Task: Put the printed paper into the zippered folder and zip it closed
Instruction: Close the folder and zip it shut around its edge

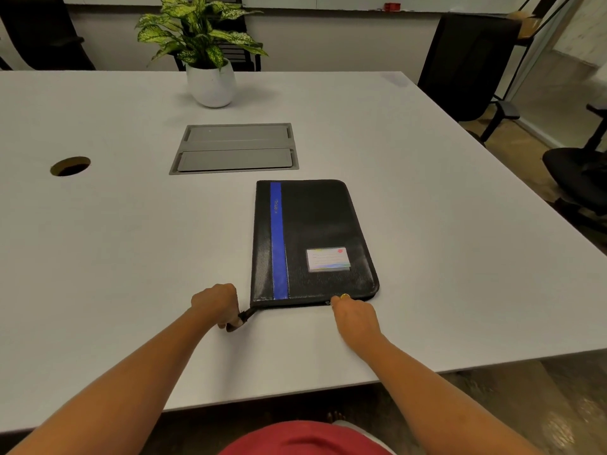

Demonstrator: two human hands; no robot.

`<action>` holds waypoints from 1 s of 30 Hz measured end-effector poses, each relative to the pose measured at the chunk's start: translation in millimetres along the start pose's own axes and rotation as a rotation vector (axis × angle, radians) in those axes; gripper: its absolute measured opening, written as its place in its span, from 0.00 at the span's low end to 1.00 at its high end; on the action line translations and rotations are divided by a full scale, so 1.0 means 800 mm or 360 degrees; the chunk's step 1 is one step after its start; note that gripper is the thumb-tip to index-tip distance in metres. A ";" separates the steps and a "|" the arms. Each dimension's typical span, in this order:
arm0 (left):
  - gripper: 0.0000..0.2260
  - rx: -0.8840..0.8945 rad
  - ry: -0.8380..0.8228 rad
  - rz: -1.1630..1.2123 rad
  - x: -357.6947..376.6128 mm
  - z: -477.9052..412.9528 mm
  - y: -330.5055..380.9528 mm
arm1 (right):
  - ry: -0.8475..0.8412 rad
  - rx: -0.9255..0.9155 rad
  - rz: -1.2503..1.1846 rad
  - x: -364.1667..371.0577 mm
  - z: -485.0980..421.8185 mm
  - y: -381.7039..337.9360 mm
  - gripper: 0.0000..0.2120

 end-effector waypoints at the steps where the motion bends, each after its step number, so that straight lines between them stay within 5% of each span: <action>1: 0.11 0.0012 -0.0041 -0.0002 0.004 0.000 0.002 | 0.0039 -0.0004 -0.0006 0.004 -0.002 0.004 0.21; 4: 0.08 0.0037 -0.0124 0.0003 0.011 -0.001 0.003 | 0.0022 0.0115 0.0065 -0.016 -0.006 0.006 0.17; 7: 0.08 0.0039 -0.0144 -0.0025 0.010 0.000 0.000 | 0.0047 0.0063 0.0034 -0.017 -0.010 0.005 0.03; 13: 0.17 0.0066 0.0239 -0.0444 -0.016 0.011 0.023 | -0.0040 0.0207 -0.0173 -0.002 -0.008 0.015 0.11; 18: 0.18 0.0356 0.0709 -0.0249 -0.037 0.012 0.076 | -0.0097 0.0376 -0.0340 -0.003 -0.013 0.031 0.13; 26: 0.31 0.0580 0.0289 -0.0477 0.017 -0.021 0.124 | -0.0213 0.0469 -0.0402 -0.007 -0.015 0.028 0.10; 30: 0.30 0.0612 0.0266 -0.0590 0.026 -0.027 0.123 | -0.0248 0.0437 -0.0355 -0.003 -0.013 0.025 0.12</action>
Point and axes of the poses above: each hand's wrist, its own z-axis away from the middle knuckle, its own x-axis out of the palm, y = z × x, the point moved 7 cm from there along -z, towards the middle knuckle, and after that the axes turned 6 degrees about x, right-handed, at the moved point
